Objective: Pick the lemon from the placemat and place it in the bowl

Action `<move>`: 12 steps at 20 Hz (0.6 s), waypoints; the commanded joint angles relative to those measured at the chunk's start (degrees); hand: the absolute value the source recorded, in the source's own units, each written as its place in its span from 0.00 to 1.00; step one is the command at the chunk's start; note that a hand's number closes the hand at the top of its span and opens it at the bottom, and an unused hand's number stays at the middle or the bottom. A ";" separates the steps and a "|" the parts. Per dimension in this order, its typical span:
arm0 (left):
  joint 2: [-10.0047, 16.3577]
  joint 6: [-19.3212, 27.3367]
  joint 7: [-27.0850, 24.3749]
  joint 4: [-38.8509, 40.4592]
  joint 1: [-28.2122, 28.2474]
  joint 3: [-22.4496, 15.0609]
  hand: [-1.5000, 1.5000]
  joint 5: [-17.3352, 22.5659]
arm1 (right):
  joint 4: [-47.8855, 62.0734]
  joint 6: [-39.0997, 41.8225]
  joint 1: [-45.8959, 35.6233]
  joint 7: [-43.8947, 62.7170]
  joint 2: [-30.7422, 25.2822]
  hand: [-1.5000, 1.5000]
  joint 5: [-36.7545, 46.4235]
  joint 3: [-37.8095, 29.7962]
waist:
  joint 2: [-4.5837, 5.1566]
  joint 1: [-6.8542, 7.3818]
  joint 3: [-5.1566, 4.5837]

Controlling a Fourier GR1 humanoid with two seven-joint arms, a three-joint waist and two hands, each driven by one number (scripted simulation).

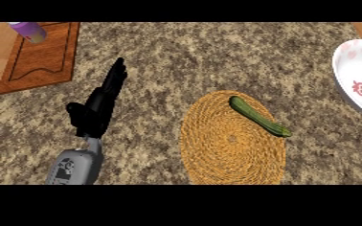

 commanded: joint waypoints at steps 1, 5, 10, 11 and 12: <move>-1.18 0.84 -1.47 1.01 0.89 -1.36 0.50 -1.37 | 7.91 -0.26 -4.15 -7.33 4.51 1.00 6.93 4.94 | 0.15 0.03 0.04; -0.36 0.32 0.14 -0.32 -0.86 -0.34 0.50 -0.48 | 14.06 5.97 -7.40 -4.18 5.18 0.00 7.78 7.59 | 0.58 1.46 0.11; -1.07 0.37 -1.41 0.12 0.33 -0.70 0.50 -0.37 | 14.99 11.29 -7.95 -10.83 5.93 0.00 7.78 10.76 | 0.43 0.61 0.13; -0.62 0.27 -0.03 -1.28 0.40 -1.22 0.50 -0.85 | 15.26 13.80 -8.73 -11.37 5.25 0.00 6.10 10.07 | 0.18 0.63 0.16; -1.59 0.92 -1.38 1.16 0.32 -1.29 0.50 -1.15 | 15.47 13.76 -8.28 -12.25 6.33 0.00 5.47 10.29 | 0.48 -0.13 0.16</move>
